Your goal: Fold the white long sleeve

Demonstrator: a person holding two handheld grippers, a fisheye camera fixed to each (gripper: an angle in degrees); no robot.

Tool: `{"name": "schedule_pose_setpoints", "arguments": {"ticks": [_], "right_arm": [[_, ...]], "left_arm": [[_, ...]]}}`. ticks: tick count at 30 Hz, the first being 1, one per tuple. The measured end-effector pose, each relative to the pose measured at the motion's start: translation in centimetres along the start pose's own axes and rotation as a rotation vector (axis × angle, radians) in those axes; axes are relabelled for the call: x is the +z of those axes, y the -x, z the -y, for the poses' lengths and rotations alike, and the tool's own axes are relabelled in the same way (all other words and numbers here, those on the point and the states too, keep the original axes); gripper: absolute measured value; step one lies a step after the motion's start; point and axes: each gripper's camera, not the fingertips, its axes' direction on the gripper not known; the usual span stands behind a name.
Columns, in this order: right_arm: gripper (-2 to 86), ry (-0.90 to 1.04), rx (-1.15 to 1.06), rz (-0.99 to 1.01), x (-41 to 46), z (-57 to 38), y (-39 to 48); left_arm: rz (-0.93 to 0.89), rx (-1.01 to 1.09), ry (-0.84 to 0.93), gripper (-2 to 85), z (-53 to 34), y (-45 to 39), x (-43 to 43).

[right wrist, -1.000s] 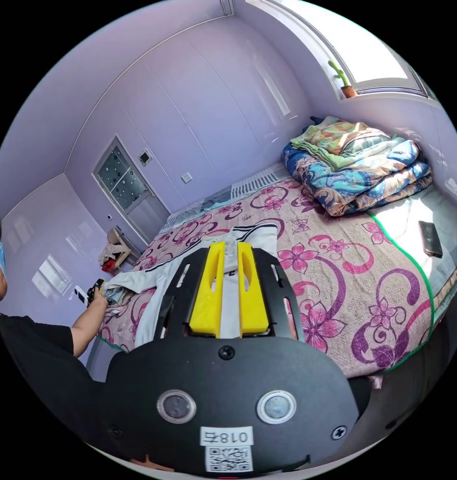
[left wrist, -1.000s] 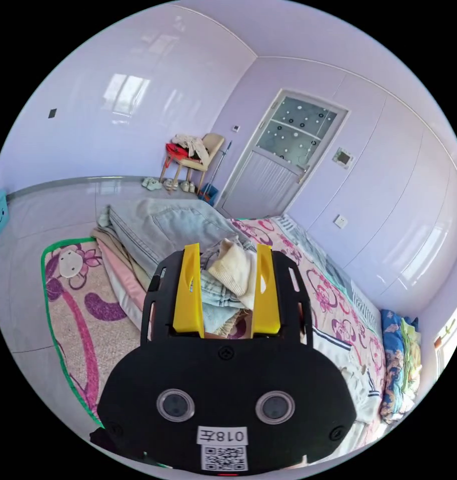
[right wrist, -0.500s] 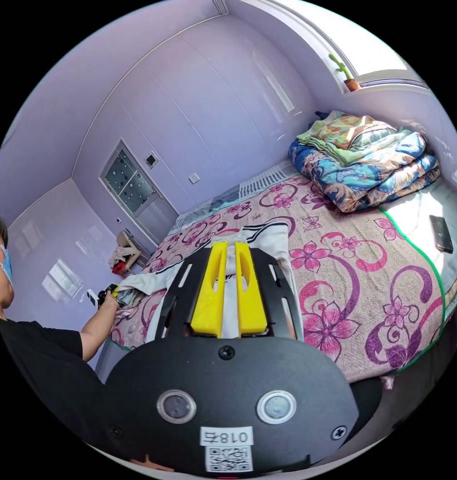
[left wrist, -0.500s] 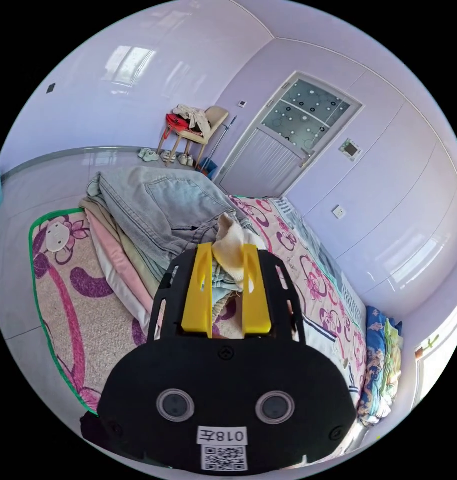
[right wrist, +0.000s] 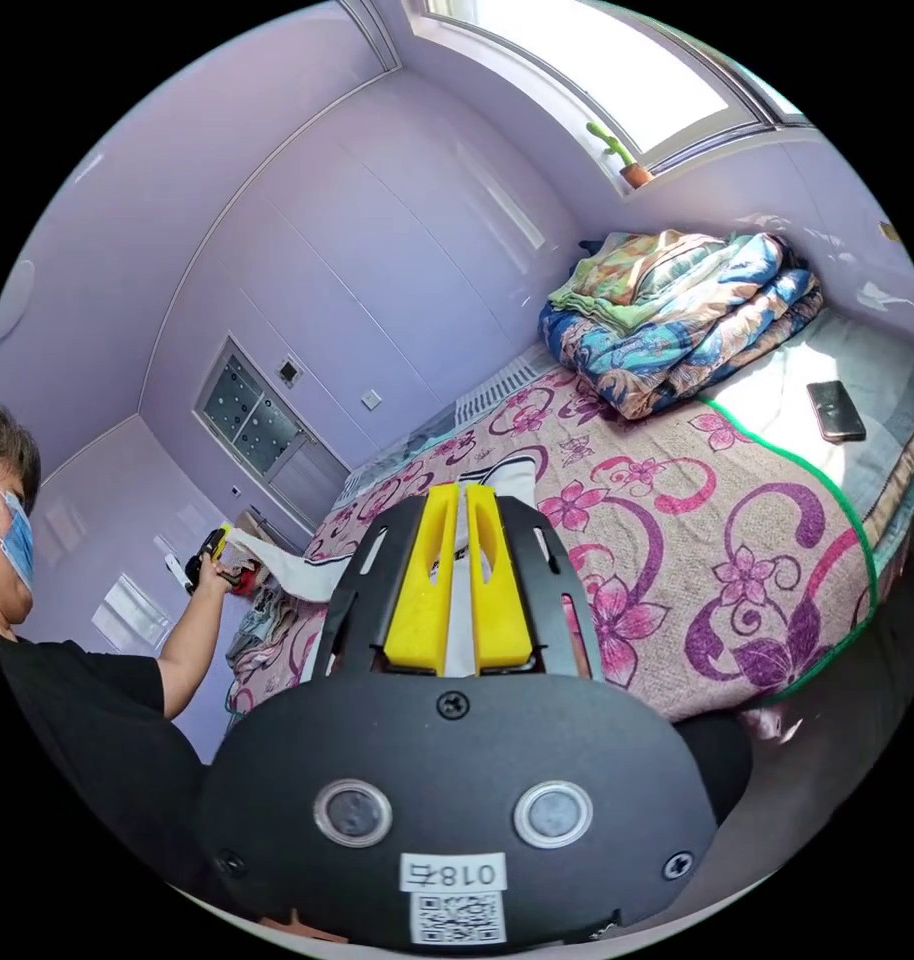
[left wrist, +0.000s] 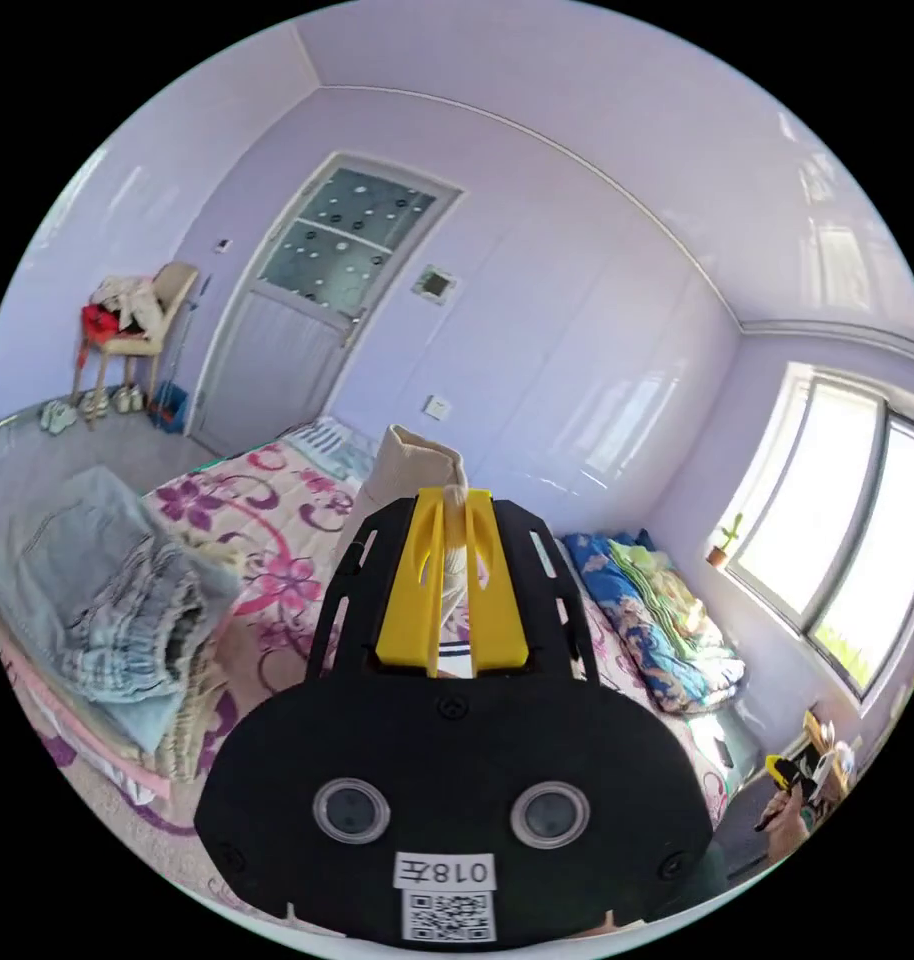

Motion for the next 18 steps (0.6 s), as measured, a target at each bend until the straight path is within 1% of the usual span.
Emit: {"name": "schedule_pose_setpoints", "arguments": {"ticks": [1,2,3,6,7,8,10,11,12,13,15,16,18], "right_arm": [[0.6,-0.007,0.009,-0.003,-0.4,-0.1,-0.5],[0.6,-0.024,0.028,-0.01,-1.2,-0.3,-1.5],[0.6,-0.04,0.05,-0.017,-2.1,-0.6,-2.5],[0.5,-0.076,0.101,-0.048,-4.4,-1.1,-5.2],[0.5,-0.083,0.112,-0.056,-4.9,-1.2,-5.7],[0.5,-0.094,0.134,-0.073,-5.8,-1.4,-6.8],[0.4,-0.108,0.17,-0.094,-7.2,-1.6,-8.4],[0.4,-0.117,0.193,-0.105,-8.1,-1.7,-9.4],[0.4,-0.124,0.213,-0.113,-8.9,-1.7,-10.2],[0.4,-0.128,0.223,-0.116,-9.4,-1.7,-10.6],[0.4,-0.152,0.239,-0.14,-11.5,-1.3,-11.7],[0.4,-0.159,0.24,-0.153,-12.1,-1.2,-11.9],[0.4,-0.187,0.24,-0.202,-14.0,-0.9,-12.5]], "left_arm": [[-0.07,0.062,0.01,1.8,1.0,-3.6,1.9],[-0.103,0.094,0.019,1.8,1.3,-5.5,2.9],[-0.156,0.152,0.041,2.0,1.4,-9.3,4.9],[-0.248,0.29,0.127,2.5,-1.1,-18.7,10.2],[-0.252,0.324,0.166,2.7,-3.2,-22.1,12.3],[-0.253,0.336,0.188,2.8,-4.4,-23.6,13.3],[-0.232,0.388,0.307,3.1,-9.9,-28.5,17.6],[-0.224,0.405,0.346,3.1,-11.4,-29.5,18.6],[-0.194,0.462,0.434,3.2,-14.4,-31.4,20.8],[-0.169,0.488,0.553,3.4,-17.1,-32.6,23.1],[-0.094,0.512,0.685,3.6,-20.2,-33.4,25.5],[-0.085,0.513,0.734,3.9,-21.3,-33.4,26.3],[-0.097,0.515,0.767,4.5,-21.4,-33.5,26.9]]}}
